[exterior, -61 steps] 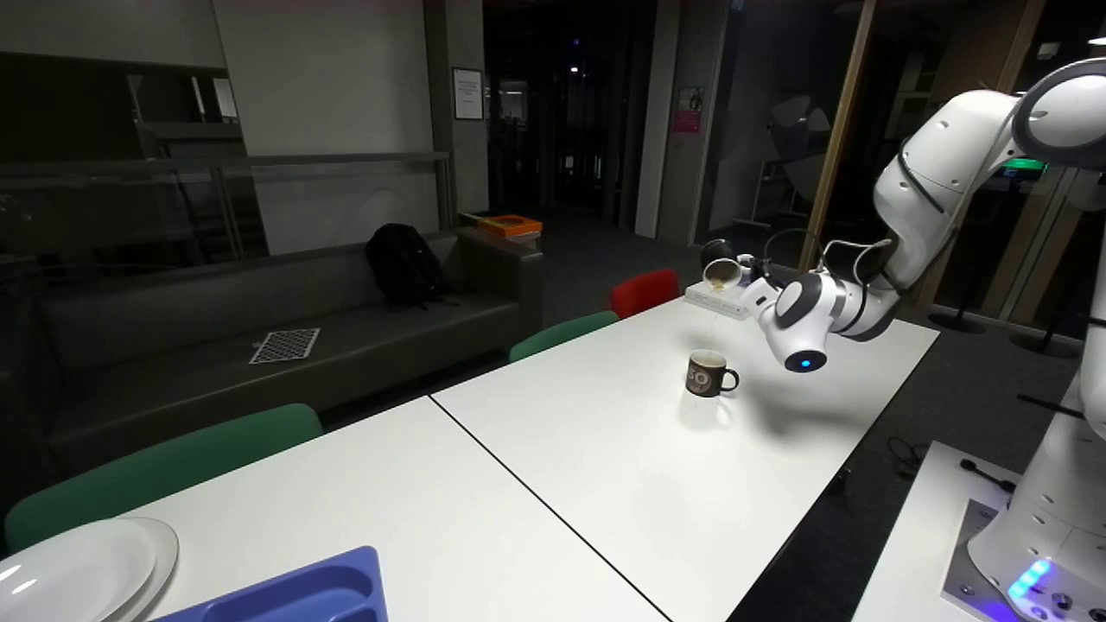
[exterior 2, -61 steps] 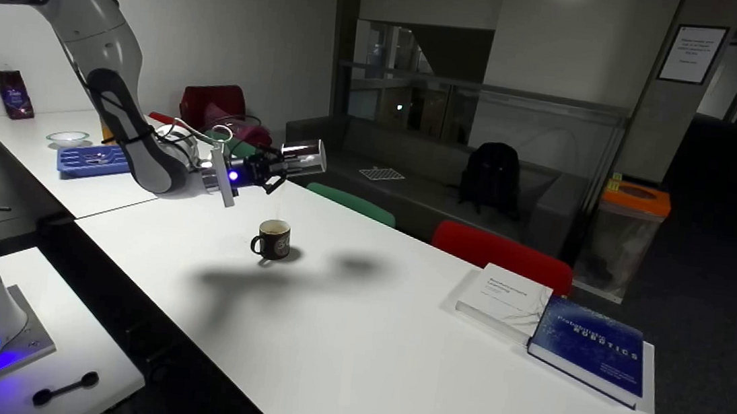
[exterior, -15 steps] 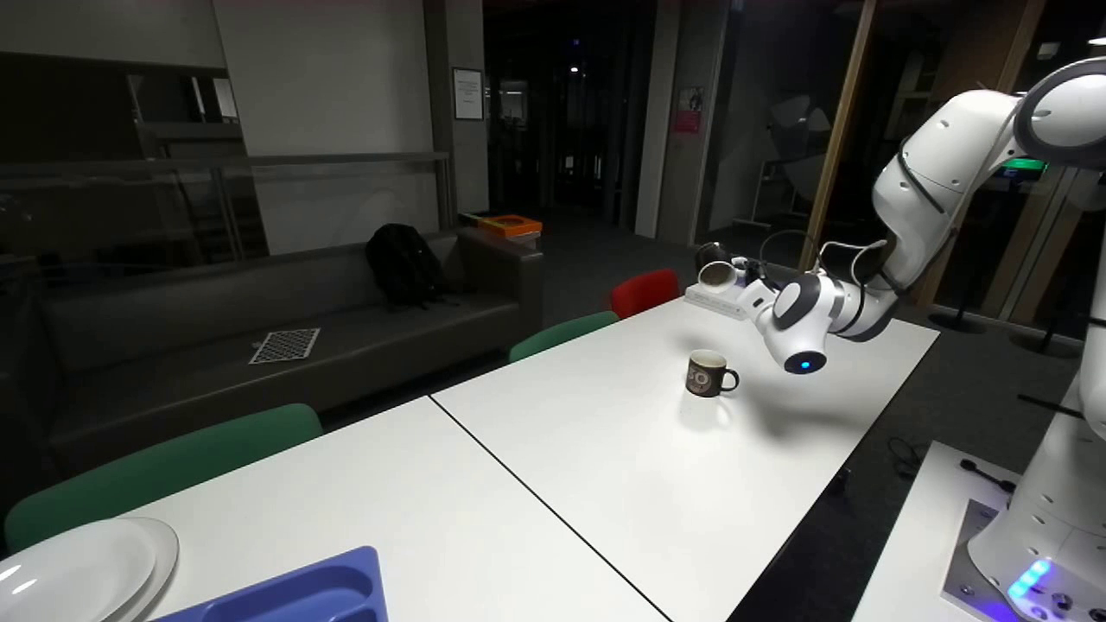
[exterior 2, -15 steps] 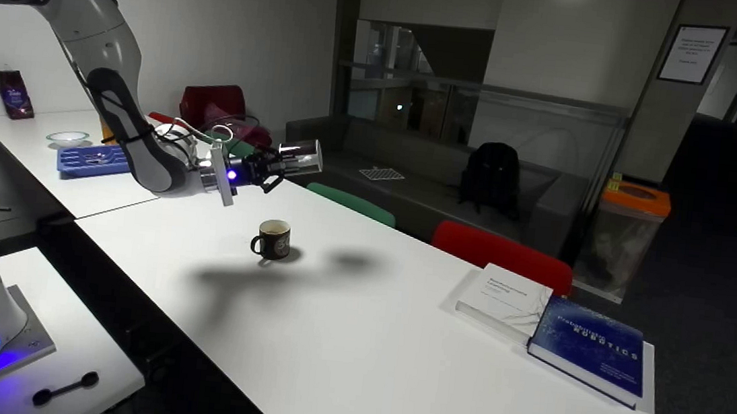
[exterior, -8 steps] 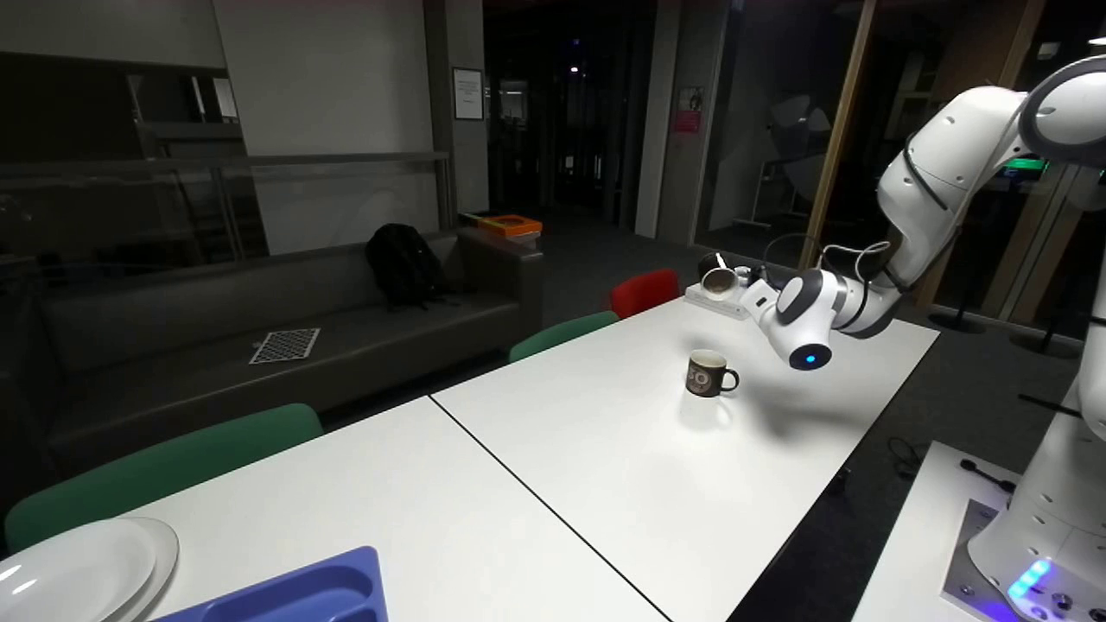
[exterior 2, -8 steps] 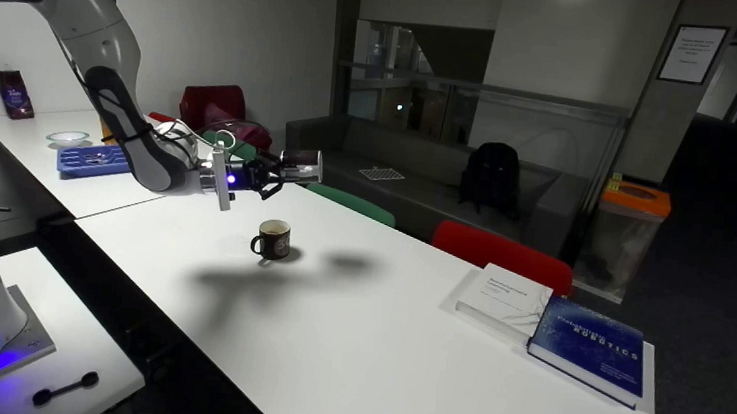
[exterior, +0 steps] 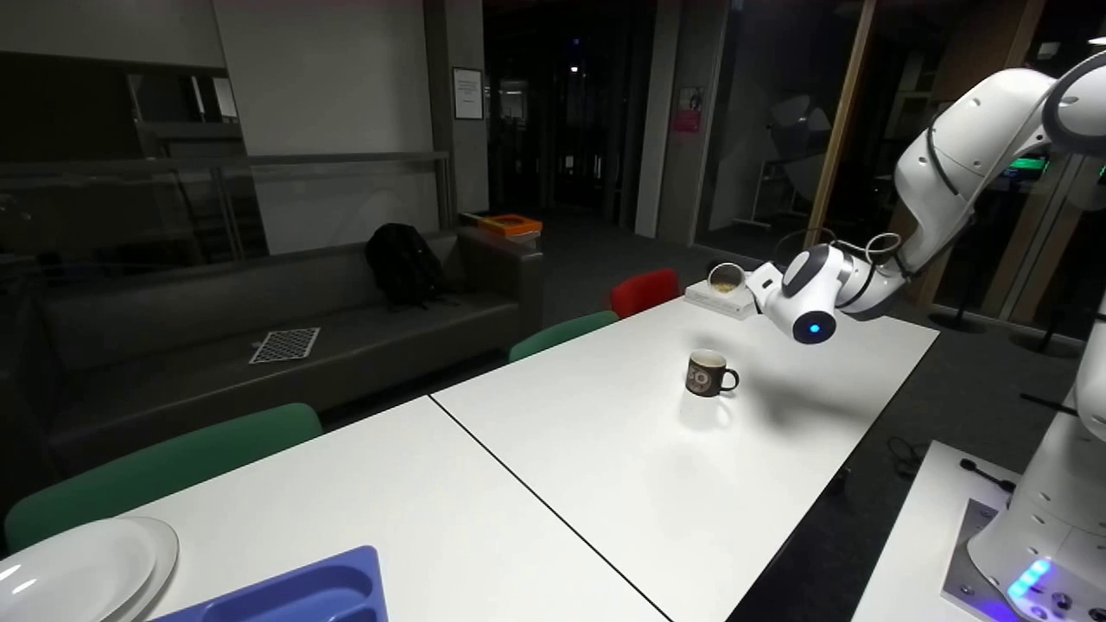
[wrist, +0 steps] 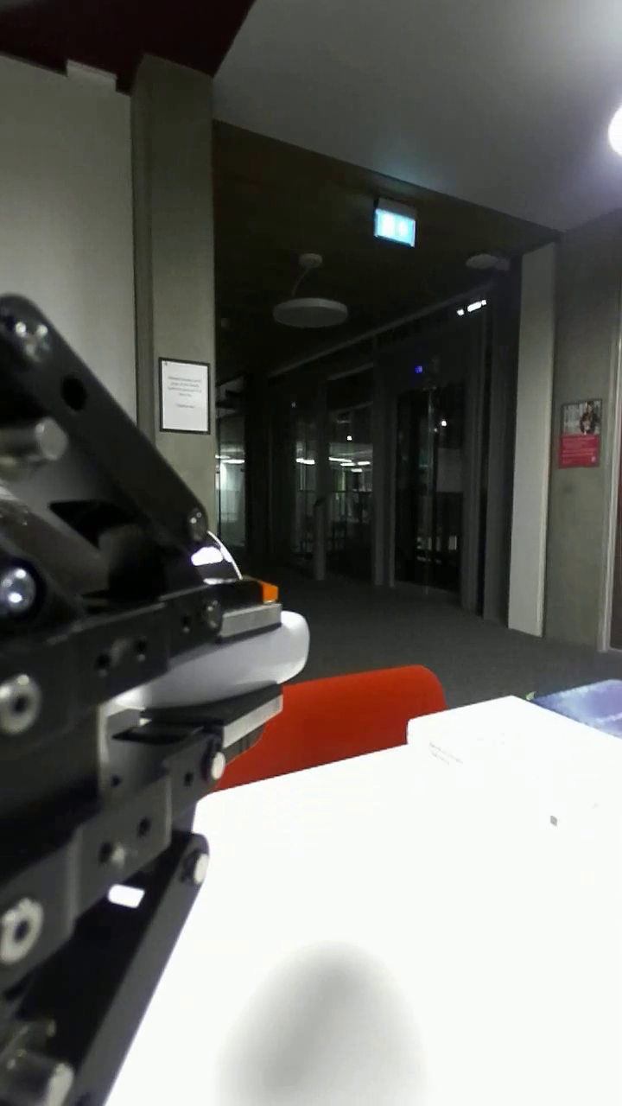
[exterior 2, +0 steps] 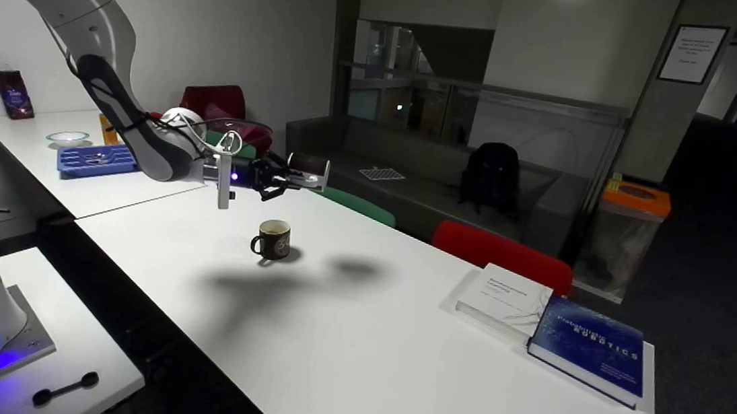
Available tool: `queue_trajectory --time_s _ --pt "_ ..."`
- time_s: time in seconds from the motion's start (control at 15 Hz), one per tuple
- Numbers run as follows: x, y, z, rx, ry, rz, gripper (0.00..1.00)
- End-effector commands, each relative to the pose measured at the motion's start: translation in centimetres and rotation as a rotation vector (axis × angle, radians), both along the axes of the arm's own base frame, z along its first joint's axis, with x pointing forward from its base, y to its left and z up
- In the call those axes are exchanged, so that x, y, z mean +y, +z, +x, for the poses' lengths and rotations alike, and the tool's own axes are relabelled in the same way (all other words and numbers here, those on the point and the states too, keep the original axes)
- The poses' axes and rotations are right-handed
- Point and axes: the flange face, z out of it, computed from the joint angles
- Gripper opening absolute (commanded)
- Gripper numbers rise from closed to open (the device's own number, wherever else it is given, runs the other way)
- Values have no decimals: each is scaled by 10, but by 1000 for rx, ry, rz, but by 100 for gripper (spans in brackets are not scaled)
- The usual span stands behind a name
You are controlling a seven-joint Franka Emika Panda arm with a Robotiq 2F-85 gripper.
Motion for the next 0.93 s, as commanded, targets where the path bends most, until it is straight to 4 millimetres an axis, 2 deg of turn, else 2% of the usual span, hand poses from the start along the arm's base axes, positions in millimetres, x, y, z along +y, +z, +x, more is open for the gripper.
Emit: queue_trajectory --time_s 0.0,0.6,0.87 --pt "-17 34 6 -25 -44 95 5" --pt "-59 56 14 15 -150 394 5" --pt "-68 60 12 72 -156 524 5"
